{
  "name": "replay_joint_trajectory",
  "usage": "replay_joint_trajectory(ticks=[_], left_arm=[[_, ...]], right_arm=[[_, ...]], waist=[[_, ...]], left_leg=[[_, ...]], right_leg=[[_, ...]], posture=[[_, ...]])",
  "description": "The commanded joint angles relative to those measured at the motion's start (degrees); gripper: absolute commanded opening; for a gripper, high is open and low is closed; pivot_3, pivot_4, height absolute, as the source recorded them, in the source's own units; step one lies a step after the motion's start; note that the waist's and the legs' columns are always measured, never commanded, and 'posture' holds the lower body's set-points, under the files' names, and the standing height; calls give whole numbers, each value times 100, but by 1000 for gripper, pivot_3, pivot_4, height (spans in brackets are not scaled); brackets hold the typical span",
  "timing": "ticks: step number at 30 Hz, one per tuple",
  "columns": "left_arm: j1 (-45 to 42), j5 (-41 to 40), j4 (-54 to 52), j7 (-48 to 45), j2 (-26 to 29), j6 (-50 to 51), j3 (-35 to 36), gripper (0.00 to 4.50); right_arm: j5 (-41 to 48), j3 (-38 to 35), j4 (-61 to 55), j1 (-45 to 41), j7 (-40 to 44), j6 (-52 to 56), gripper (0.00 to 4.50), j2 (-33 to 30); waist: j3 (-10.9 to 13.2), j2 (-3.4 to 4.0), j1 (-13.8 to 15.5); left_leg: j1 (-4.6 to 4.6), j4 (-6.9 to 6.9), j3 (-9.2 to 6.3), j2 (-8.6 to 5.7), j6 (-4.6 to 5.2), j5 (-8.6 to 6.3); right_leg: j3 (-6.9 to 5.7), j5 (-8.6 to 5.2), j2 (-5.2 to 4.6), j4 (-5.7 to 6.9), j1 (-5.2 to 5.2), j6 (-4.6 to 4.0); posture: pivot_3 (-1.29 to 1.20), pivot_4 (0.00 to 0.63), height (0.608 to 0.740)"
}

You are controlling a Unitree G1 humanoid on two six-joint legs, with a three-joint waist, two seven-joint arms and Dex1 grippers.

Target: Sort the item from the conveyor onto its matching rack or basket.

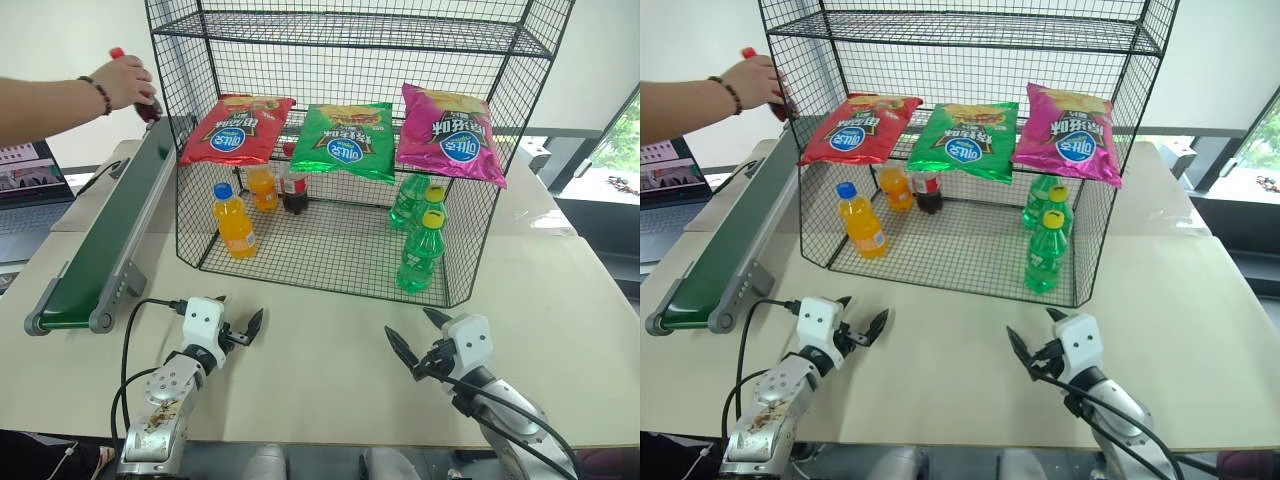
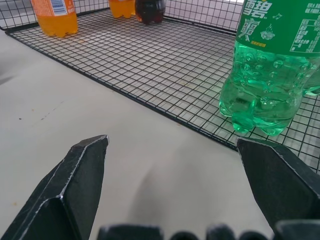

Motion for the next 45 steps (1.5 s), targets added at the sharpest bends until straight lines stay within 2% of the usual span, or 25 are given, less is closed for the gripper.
replay_joint_trajectory(ticks=[1,13,16,22,25,30,34,39,45], left_arm=[[9,-77,-274,25,-42,-33,14,4458],[13,-318,-296,-113,-1,108,227,4458],[419,-1002,-956,-261,-88,406,484,4458],[1119,-1426,-2158,-13,-138,676,729,4458],[1289,-1618,-2708,244,-129,759,1095,4458],[1163,-2162,-3292,1021,-1,1060,2450,4458],[781,-2546,-3143,1463,382,1317,3400,4458],[550,-2646,-2343,1514,839,1201,4363,4458],[399,-2670,-1304,1193,1055,989,4635,4458]], right_arm=[[70,-55,-268,-22,29,26,4500,-54],[160,33,-345,-290,246,279,4500,-183],[348,31,-309,-543,573,400,4500,-363],[614,122,-91,-1129,1016,656,4500,-582],[823,194,-69,-1464,1321,802,4500,-697],[1238,576,223,-2710,1894,1168,4500,-634],[1513,802,548,-3655,2277,1326,4500,-478],[1674,1013,1190,-4748,2753,1290,4500,-171],[1793,1153,1840,-5434,3295,1129,4500,288]], waist=[[0,0,1],[0,0,-4],[0,-1,-27],[1,-2,-5],[3,-6,2],[6,-6,-49],[5,-6,-2],[6,-10,-26],[6,-10,-18]], left_leg=[[0,0,0,0,0,0],[1,2,0,0,0,0],[-1,2,0,1,0,0],[1,3,1,1,3,-2],[-1,12,0,1,3,-2],[1,14,1,11,3,-2],[3,13,-4,10,4,-2],[4,14,-2,6,4,-2],[4,7,-3,8,3,-2]], right_leg=[[0,0,0,0,0,0],[0,0,1,2,0,0],[0,0,1,1,0,0],[2,0,0,2,3,0],[2,0,0,1,3,0],[3,1,9,3,6,-1],[-3,22,10,4,5,-43],[-3,25,6,2,4,-47],[-6,26,7,6,-2,-50]], posture=[[0,150,738],[0,150,738],[0,150,738],[0,150,738],[0,150,738],[0,150,738],[0,150,738],[0,150,738],[0,150,738]])
